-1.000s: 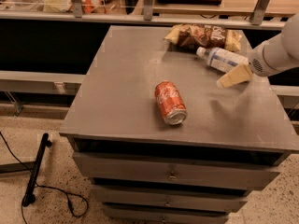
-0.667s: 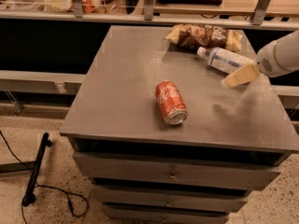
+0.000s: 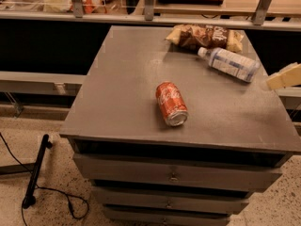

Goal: Move blue plastic bottle near brown chip bag

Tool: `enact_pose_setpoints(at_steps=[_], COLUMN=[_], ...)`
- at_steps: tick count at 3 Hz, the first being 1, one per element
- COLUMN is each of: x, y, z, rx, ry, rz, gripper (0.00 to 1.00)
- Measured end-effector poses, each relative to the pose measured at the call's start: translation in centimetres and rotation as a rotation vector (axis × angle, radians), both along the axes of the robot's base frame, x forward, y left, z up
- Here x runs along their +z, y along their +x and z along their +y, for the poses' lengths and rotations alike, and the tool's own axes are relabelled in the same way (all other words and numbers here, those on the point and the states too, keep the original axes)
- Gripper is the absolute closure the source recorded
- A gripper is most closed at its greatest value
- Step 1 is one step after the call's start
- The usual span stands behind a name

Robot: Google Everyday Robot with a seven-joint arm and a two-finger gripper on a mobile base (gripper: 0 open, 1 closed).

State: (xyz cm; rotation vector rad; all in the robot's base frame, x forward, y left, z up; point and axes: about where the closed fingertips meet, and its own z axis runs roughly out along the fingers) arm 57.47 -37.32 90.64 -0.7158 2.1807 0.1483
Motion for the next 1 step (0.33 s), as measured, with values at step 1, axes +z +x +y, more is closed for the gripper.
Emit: enact_pose_setpoints(at_steps=[1], x=[0.74], y=[-0.44], z=[-0.23], rx=[0.053], ry=[-0.025], rz=[-0.026], gripper=[0.0])
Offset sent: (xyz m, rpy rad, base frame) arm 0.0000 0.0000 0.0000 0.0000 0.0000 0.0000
